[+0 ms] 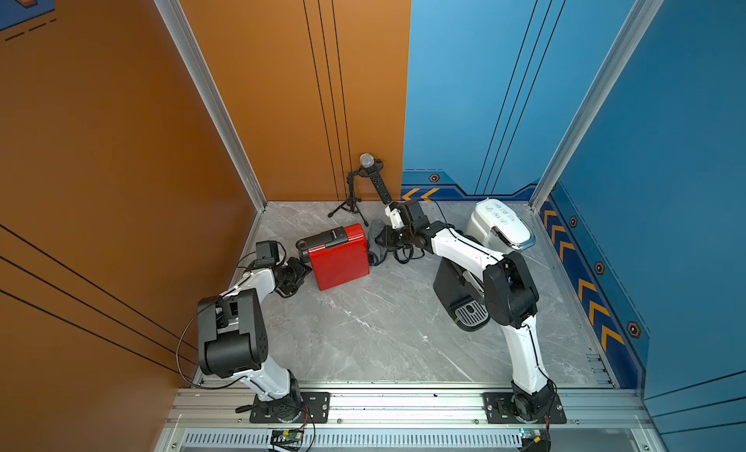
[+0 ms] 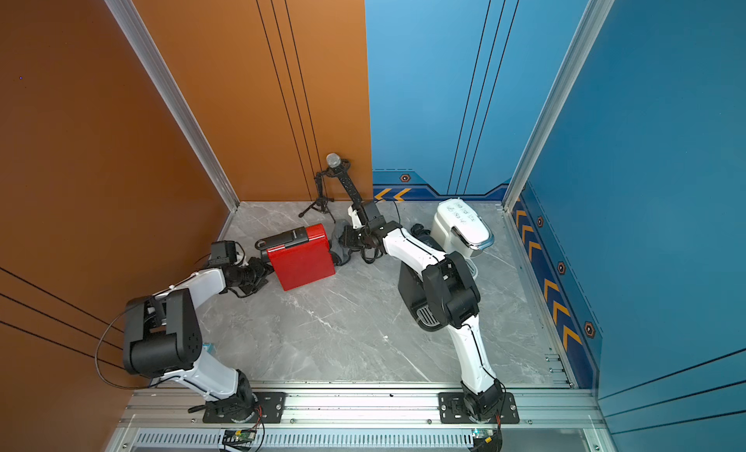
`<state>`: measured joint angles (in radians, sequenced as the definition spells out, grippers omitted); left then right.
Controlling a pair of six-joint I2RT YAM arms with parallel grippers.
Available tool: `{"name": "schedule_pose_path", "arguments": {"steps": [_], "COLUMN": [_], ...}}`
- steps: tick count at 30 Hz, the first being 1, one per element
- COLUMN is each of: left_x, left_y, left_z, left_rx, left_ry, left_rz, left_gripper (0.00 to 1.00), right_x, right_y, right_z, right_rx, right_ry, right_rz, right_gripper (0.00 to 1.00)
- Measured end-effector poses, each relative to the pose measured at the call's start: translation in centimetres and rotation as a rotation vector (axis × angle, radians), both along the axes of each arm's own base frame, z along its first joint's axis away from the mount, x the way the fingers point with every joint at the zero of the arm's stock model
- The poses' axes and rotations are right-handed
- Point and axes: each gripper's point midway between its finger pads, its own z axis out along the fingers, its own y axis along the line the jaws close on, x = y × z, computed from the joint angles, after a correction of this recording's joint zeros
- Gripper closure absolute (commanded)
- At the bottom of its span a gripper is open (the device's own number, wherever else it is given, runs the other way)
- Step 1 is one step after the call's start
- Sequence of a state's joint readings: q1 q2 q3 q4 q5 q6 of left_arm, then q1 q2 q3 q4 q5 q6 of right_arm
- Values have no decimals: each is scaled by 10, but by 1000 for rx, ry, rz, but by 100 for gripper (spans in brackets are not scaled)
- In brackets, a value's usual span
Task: Wipe the surface of a coffee machine
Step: Wipe the dirt from the surface of the coffee machine.
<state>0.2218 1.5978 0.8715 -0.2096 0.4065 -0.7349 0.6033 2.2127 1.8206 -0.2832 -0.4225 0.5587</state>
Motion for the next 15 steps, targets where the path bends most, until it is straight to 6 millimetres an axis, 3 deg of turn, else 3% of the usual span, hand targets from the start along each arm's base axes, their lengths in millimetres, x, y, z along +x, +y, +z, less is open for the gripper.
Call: {"name": "schedule_pose_path", "arguments": {"steps": [4,15], "left_x": [-5,-9], "left_y": [-3,-3], "left_z": [-2,-4], "left_rx": [6,14], "left_ry": [21,33], "left_rz": [4,13], "left_gripper": [47,47], "right_x": [-7,-4], "right_y": [24,26], "right_z": [-16,-64], "right_rx": [-18,-144], "right_ry": [24,55], "right_rz": [43,67], "right_gripper": [85,86]}}
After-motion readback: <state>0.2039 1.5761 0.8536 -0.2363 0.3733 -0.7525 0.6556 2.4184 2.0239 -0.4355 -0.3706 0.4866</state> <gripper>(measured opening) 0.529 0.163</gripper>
